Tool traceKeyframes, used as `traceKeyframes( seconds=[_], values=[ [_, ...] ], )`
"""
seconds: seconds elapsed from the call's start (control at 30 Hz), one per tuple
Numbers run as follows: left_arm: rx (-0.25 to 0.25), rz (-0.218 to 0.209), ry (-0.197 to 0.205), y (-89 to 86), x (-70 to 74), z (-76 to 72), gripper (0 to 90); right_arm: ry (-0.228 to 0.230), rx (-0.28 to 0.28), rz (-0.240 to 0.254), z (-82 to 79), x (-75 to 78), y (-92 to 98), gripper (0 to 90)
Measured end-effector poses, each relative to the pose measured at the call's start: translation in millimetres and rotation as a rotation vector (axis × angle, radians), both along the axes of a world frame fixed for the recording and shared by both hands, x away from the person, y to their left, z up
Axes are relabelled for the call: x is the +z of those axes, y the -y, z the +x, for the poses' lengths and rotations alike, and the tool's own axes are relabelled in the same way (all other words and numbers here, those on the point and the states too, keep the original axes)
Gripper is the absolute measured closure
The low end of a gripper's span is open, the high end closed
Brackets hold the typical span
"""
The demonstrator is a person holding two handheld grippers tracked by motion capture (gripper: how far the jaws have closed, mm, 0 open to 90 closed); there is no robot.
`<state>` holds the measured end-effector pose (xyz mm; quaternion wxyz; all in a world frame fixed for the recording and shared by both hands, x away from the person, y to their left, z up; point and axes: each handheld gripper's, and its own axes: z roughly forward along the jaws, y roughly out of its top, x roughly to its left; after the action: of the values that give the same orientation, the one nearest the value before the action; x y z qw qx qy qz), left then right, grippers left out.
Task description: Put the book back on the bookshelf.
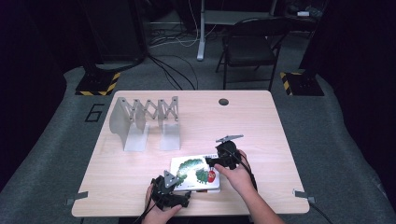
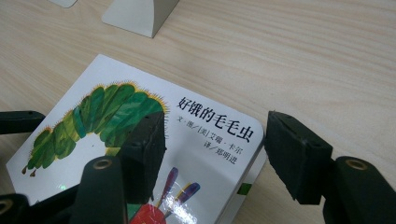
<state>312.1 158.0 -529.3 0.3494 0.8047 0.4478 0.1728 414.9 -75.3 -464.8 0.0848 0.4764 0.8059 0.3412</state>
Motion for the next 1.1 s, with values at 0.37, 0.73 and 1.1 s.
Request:
traceKeyframes(
  seconds=[0.37, 0.73, 1.1],
  values=[
    [0.002, 0.009, 0.003, 1.0, -0.3, 1.4, 0.2, 0.001, -0.015, 0.013, -1.9, 3.5, -1.5, 38.3],
    [0.022, 0.039, 0.025, 3.4, -2.1, 2.3, 0.2, 0.021, -0.006, 0.010, -2.5, 5.4, -2.3, 38.4],
    [0.034, 0.035, 0.028, 2.3, -2.7, 4.4, 0.0, 0.017, -0.006, 0.016, -2.9, 5.6, -2.9, 39.0]
  ],
)
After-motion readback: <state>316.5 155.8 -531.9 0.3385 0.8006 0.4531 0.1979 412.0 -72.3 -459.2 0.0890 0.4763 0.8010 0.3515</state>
